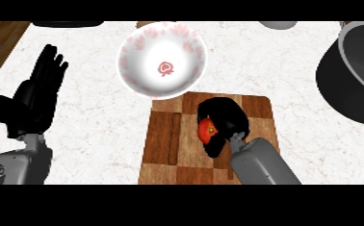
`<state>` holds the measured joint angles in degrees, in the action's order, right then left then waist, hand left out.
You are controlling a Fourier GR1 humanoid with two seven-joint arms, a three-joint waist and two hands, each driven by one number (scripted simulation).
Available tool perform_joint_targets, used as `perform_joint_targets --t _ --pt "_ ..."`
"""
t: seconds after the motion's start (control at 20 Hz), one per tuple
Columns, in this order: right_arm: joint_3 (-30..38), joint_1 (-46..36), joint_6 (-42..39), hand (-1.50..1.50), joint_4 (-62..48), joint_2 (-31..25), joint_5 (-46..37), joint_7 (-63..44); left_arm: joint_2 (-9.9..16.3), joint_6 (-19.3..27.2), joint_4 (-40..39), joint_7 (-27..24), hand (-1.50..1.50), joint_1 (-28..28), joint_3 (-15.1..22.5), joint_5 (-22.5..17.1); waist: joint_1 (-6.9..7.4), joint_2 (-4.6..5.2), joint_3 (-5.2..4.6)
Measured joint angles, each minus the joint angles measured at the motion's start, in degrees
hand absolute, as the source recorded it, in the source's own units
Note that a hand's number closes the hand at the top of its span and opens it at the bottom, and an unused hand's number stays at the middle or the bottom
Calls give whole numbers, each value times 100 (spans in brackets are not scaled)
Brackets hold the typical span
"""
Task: Pick the tomato from the cutting board and place it in the pot
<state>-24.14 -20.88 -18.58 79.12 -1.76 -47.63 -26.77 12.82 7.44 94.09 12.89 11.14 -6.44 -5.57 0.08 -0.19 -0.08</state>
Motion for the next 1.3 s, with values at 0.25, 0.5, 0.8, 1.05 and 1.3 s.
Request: perform_joint_targets --t 0.25,0.5,0.8,1.05,1.3 --pt "-460 1009 -280 150 1346 -412 -113 54 22 -52 -43 6 0 -8 -88 -12 -49 -3 5" --pt "-805 2067 -503 150 2965 -995 -141 79 74 -88 58 97 0 -60 -160 -32 -73 -5 6" --pt "-227 2514 -48 150 4579 -1080 -90 -73 -21 1 91 34 0 -128 -111 70 -146 -19 8" --pt "573 2476 502 150 5341 -980 -129 -187 -72 8 10 -25 0 -107 -83 99 -147 -10 8" --pt "1604 2018 704 150 5402 -972 -94 -304 -46 -11 7 61 0 -6 -97 86 -100 3 8"
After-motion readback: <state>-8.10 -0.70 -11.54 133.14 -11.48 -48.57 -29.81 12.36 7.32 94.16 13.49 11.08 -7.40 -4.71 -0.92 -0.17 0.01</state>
